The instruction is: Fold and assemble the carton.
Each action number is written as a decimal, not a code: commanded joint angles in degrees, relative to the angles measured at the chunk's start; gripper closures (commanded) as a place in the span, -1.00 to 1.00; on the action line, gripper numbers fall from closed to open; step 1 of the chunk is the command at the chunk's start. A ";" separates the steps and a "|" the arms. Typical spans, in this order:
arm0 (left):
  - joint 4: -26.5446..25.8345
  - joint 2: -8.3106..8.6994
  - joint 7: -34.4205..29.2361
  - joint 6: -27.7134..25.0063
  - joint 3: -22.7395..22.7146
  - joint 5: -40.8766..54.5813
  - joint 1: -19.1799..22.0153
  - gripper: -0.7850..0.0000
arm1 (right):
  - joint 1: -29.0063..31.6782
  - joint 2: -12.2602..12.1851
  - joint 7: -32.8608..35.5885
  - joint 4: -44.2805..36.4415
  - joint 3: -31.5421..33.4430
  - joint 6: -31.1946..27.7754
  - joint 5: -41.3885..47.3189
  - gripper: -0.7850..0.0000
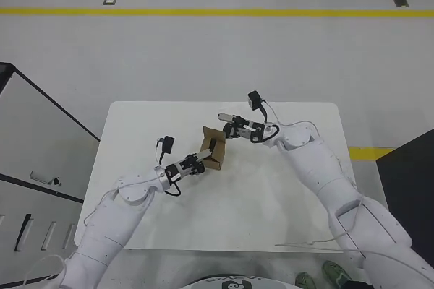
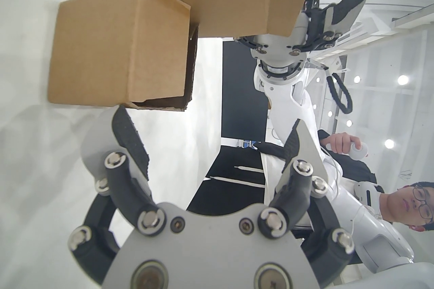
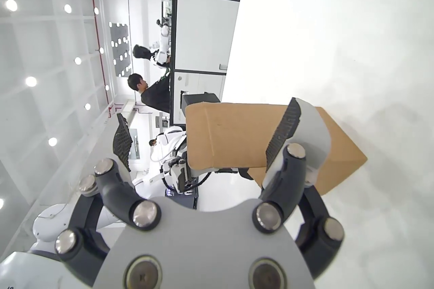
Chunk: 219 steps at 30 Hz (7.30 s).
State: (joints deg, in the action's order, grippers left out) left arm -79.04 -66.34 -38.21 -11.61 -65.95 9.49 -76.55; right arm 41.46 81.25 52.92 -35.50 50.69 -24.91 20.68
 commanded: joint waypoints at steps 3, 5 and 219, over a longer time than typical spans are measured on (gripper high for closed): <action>1.04 -0.24 1.64 -0.46 -0.02 1.24 0.59 -1.00 | 0.63 -0.06 1.43 -0.26 0.53 0.30 0.97 -1.00; 1.53 -0.34 2.23 -0.69 0.02 1.43 0.91 -1.00 | 0.96 -0.11 1.96 -0.53 0.69 0.65 1.13 -1.00; 4.02 -0.30 3.54 6.84 0.84 -7.34 0.84 1.00 | -16.27 9.17 16.24 -14.41 -27.40 15.89 -56.94 1.00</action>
State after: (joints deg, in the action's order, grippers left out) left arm -75.02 -66.63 -34.67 -4.77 -65.11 2.15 -75.71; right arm 25.21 90.25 69.24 -50.05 23.41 -9.05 -35.91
